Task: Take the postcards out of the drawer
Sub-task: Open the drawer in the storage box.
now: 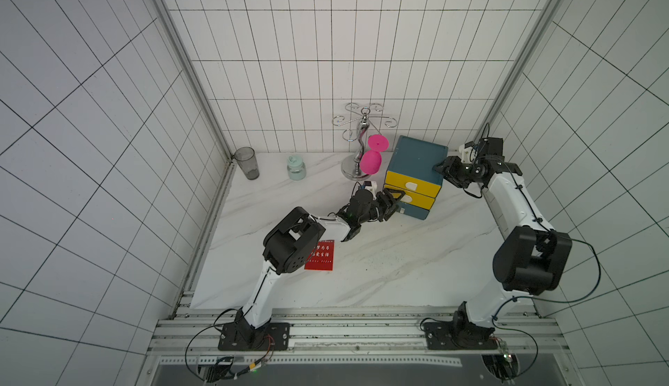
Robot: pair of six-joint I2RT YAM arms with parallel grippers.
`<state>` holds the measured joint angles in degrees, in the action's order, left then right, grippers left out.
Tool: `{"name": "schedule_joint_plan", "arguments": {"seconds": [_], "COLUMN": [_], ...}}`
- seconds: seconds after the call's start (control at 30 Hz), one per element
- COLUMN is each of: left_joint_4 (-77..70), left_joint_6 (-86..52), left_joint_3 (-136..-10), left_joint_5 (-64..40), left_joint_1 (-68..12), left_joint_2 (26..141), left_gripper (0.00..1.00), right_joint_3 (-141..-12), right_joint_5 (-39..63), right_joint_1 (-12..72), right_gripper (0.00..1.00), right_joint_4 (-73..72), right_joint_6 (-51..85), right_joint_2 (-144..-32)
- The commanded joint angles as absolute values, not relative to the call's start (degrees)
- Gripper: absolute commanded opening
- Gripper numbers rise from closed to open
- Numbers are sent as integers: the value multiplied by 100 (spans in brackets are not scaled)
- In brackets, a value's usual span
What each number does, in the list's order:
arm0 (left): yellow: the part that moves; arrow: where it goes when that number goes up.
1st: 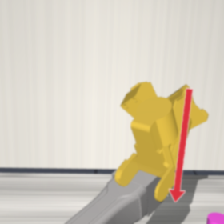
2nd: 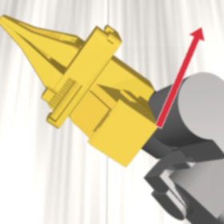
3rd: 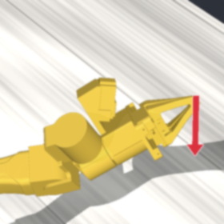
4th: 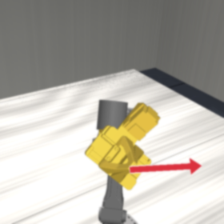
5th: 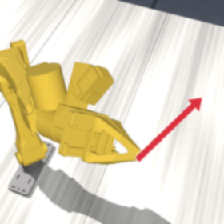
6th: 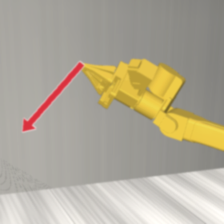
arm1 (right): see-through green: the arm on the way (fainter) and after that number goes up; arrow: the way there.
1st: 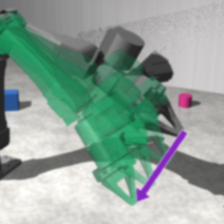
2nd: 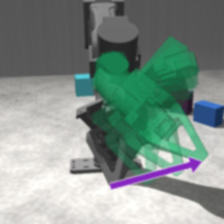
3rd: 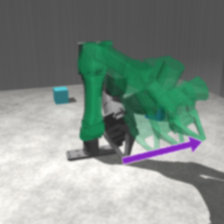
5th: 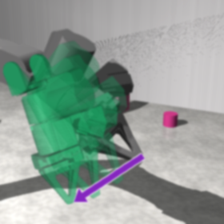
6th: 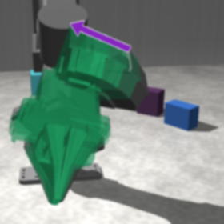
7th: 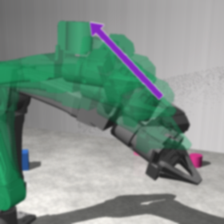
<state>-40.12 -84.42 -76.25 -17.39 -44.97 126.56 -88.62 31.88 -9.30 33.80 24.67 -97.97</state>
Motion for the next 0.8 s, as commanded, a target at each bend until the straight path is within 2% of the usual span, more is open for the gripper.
{"name": "schedule_joint_plan", "arguments": {"seconds": [0.0,0.33,0.77], "left_joint_4": [-3775,-3774,-4010], "left_joint_6": [-8346,-8324,-8349], "left_joint_3": [-7842,-8070,-8292], "left_joint_5": [-1556,-1333,-1024], "left_joint_1": [-4533,-4590,-4737], "left_joint_2": [12865,13056,13287], "left_gripper": [76,72,61], "right_joint_3": [-8708,-8645,-8605], "right_joint_5": [3114,3096,3127], "right_joint_1": [-888,-894,-890], "right_gripper": [55,54,50], "right_joint_4": [3683,3657,3604], "right_joint_6": [2488,2487,2505], "right_joint_2": [-10000,-9997,-10003]}}
